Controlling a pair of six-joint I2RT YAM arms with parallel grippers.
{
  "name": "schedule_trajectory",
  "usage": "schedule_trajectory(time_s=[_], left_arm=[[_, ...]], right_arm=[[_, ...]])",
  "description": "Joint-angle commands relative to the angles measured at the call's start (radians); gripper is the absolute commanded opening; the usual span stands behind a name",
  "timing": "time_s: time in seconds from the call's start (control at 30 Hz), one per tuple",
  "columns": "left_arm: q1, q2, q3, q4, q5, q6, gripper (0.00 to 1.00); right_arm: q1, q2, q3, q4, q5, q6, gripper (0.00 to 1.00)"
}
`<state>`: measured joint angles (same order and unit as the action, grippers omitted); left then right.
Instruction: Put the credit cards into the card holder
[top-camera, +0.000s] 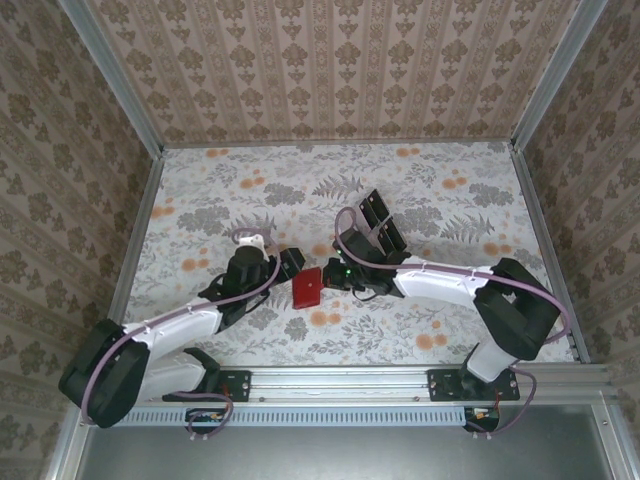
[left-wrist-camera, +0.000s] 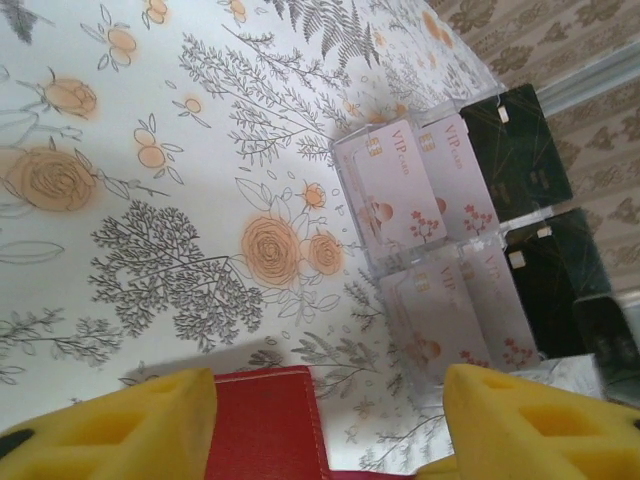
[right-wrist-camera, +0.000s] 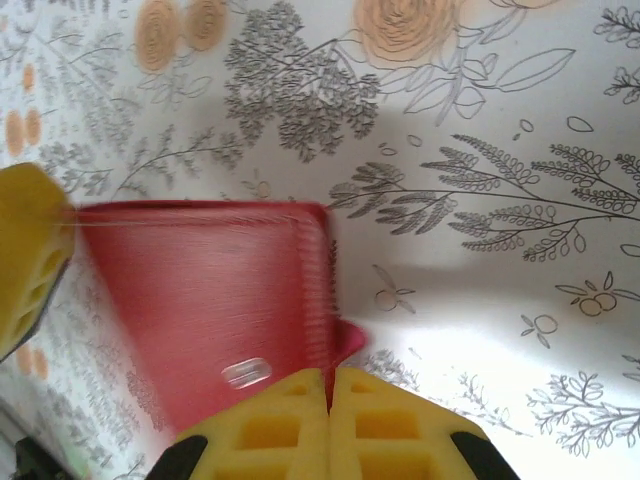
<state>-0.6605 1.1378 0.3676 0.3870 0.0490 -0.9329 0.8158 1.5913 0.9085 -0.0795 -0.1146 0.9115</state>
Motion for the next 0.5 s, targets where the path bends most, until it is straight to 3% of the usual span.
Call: schedule_trajectory(time_s=[0.0, 0.23, 0.47], left_arm=[[0.002, -0.042, -0.01, -0.1, -0.04, 0.048, 0.7], [0.002, -0.096, -0.014, -0.207, -0.043, 0.098, 0.75], [0.002, -0.085, -0.012, -0.208, -0.036, 0.109, 0.76]], right_arm=[[0.005, -0.048, 0.06, -0.068, -0.023, -0.04, 0.0], [0.023, -0.053, 0.103, -0.093, -0.024, -0.047, 0.0], [0.027, -0.056, 0.103, -0.098, -0.018, -0.043, 0.0]])
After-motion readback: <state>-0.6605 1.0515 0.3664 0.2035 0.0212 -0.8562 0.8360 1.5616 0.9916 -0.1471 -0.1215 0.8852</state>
